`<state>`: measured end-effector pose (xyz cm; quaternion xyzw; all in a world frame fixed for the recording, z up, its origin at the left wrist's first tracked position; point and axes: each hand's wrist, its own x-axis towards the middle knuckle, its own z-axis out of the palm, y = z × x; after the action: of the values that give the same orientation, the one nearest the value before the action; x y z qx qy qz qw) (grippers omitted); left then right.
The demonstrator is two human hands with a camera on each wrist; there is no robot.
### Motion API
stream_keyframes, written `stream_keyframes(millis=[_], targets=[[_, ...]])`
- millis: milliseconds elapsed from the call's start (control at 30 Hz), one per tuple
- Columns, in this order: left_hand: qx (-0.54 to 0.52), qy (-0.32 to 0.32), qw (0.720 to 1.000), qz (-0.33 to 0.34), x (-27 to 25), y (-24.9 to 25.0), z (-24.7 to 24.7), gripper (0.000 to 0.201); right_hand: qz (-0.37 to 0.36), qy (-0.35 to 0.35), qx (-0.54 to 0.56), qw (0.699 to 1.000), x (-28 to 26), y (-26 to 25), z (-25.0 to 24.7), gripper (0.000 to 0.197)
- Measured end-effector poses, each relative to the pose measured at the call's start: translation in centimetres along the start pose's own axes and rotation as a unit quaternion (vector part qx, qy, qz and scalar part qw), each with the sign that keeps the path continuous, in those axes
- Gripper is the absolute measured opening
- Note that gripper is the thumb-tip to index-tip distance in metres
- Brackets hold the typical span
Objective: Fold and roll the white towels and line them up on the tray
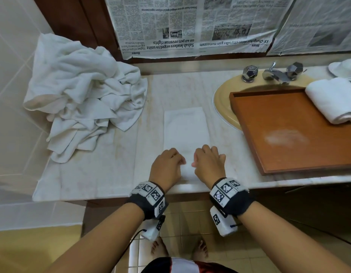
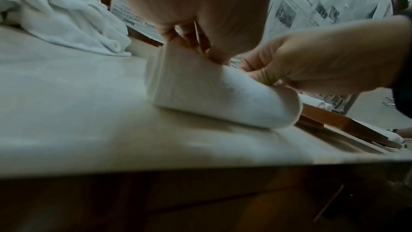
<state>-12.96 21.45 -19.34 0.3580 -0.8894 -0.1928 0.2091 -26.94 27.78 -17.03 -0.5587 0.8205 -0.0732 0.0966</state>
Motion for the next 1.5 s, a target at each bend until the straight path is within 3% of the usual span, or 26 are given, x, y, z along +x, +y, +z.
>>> stream_keyframes(millis=[100,167,200,333,433,567,700,767,833,933,1033,1100,1267,1500], targets=[[0.015,0.032,0.999,0.028,-1.6,-0.2,0.5,0.025,-0.045,0.079,-0.016,0.996,-1.4,0.1,1.2,0.008],[0.033,0.014,0.998,0.048,-2.3,-0.6,0.8,0.041,-0.061,0.126,-0.027,0.99,-2.1,0.5,1.8,0.006],[0.045,0.001,0.997,0.06,-2.4,-1.0,0.8,0.049,-0.06,0.123,-0.025,0.99,-2.3,0.7,1.9,0.017],[0.082,-0.026,0.993,0.082,-1.8,-1.7,1.0,0.064,-0.099,0.045,-0.023,0.994,-2.5,2.0,2.1,0.051],[0.073,-0.055,0.993,0.07,-0.9,-1.7,0.5,0.058,-0.107,0.006,-0.052,0.993,-2.2,2.4,2.1,0.061],[0.021,-0.176,0.984,0.019,1.0,-2.3,-1.8,0.064,-0.101,-0.06,-0.013,0.993,-0.8,2.5,0.7,0.057],[-0.093,-0.271,0.953,-0.103,2.4,-2.7,-3.4,0.049,0.014,-0.14,0.221,0.965,0.4,3.1,-0.7,0.03],[-0.162,-0.251,0.945,-0.136,2.6,-3.0,-3.2,0.04,0.045,-0.135,0.255,0.957,1.3,3.0,-0.6,0.017],[-0.151,-0.164,0.968,-0.118,2.6,-3.1,-2.5,0.029,0.053,-0.086,0.199,0.975,2.1,2.6,-0.4,0.005],[-0.025,-0.02,0.999,-0.008,2.3,-2.5,-1.7,0.016,0.023,0.027,0.072,0.997,2.3,1.6,0.0,0.006],[0.037,0.032,0.996,0.072,1.2,-1.0,-1.0,0.015,-0.04,0.096,0.025,0.994,1.3,0.7,0.8,0.007],[0.041,0.037,0.995,0.083,0.1,-0.7,-0.7,0.017,-0.058,0.132,0.007,0.989,0.2,0.8,1.6,0.017],[0.069,-0.038,0.994,0.07,-1.4,-2.3,0.2,0.068,-0.103,0.091,-0.069,0.988,-1.6,2.1,2.8,0.061],[0.067,-0.099,0.993,0.022,-0.7,-4.6,-0.1,0.066,-0.124,0.058,-0.065,0.988,0.6,2.1,1.6,0.065]])
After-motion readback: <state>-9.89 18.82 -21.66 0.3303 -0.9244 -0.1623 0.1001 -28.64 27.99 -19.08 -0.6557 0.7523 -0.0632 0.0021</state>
